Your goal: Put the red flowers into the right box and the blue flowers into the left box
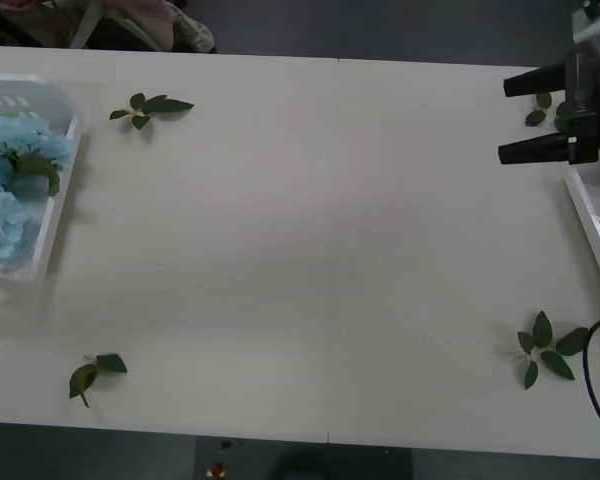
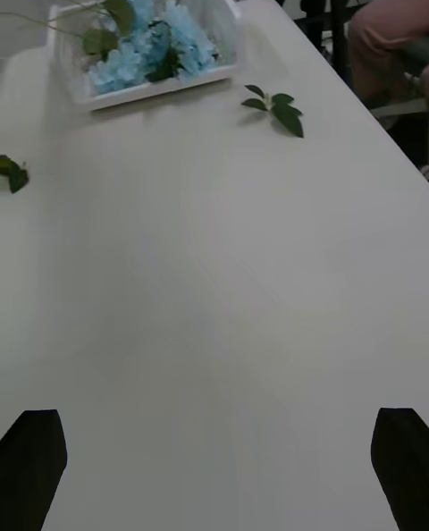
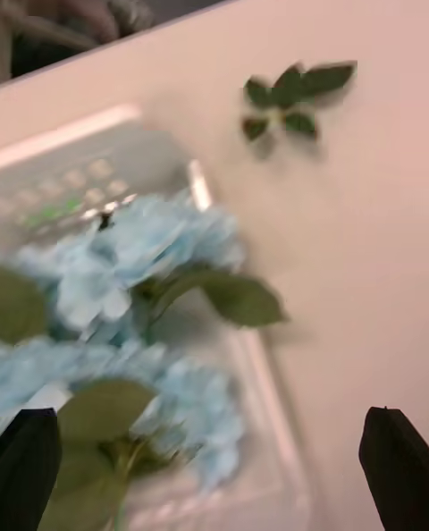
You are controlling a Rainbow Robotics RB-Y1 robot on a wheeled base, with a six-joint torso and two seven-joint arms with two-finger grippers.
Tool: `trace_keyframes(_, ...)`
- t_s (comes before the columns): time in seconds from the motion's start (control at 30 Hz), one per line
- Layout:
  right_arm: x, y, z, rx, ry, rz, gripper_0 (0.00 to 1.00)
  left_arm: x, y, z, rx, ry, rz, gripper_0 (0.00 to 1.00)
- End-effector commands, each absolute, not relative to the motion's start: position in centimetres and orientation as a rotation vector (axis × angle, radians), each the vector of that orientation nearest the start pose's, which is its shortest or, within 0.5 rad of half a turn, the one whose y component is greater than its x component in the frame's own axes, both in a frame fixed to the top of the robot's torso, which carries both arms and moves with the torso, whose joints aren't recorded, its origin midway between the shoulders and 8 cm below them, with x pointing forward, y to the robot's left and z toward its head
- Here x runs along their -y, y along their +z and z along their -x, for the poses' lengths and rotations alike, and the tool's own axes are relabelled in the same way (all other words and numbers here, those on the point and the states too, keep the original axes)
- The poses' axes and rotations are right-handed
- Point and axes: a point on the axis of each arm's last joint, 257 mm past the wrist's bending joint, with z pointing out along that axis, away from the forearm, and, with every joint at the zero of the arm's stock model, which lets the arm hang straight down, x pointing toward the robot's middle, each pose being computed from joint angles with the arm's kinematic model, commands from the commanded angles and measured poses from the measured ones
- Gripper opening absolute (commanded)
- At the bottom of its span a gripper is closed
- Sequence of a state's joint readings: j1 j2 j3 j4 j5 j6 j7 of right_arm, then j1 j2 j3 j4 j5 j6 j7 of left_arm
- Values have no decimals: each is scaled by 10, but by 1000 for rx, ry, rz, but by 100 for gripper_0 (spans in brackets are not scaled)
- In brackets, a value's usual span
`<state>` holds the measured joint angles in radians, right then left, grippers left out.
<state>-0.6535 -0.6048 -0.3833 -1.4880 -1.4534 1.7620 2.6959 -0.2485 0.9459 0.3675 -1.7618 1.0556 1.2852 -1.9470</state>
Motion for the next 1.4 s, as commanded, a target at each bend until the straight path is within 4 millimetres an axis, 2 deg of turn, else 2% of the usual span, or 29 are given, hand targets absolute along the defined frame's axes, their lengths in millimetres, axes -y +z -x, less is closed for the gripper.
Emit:
trace_keyframes(0.03, 187, -29, -468, -1502, 544, 1475, 100, -369, -81, -511, -2022, -39, -553, 97)
trace_keyframes(0.1, 182, -32, -461, -1498, 567, 1507, 100, -328, -91, -510, -1956, -160, -556, 97)
trace_keyframes(0.13, 181, -33, -460, -1497, 571, 1514, 100, -318, -93, -509, -1941, -186, -558, 97)
trace_keyframes(0.2, 178, -38, -455, -1499, 587, 1544, 100, -280, -100, -503, -1883, -275, -575, 98)
trace_keyframes(0.23, 178, -39, -454, -1501, 590, 1547, 100, -273, -101, -501, -1874, -285, -581, 97)
trace_keyframes(0.3, 176, -41, -450, -1497, 603, 1567, 100, -244, -100, -492, -1834, -313, -635, 97)
trace_keyframes(0.33, 175, -41, -448, -1496, 608, 1573, 100, -238, -99, -490, -1826, -320, -647, 97)
trace_keyframes(0.4, 177, -44, -444, -1500, 618, 1589, 100, -212, -89, -477, -1791, -349, -710, 97)
trace_keyframes(0.47, 178, -44, -443, -1499, 619, 1593, 100, -195, -84, -469, -1771, -367, -753, 97)
trace_keyframes(0.57, 183, -44, -447, -1516, 599, 1579, 100, -150, -75, -450, -1725, -427, -863, 97)
trace_keyframes(0.7, 183, -44, -447, -1516, 599, 1579, 100, -119, -69, -437, -1698, -493, -929, 97)
trace_keyframes(0.9, 183, -44, -447, -1516, 599, 1579, 100, -81, -65, -414, -1656, -580, -993, 97)
trace_keyframes(1.07, 183, -44, -447, -1516, 599, 1579, 100, -61, -56, -402, -1619, -650, -986, 97)
trace_keyframes(1.4, 183, -44, -447, -1516, 599, 1579, 100, -60, -56, -402, -1616, -654, -982, 97)
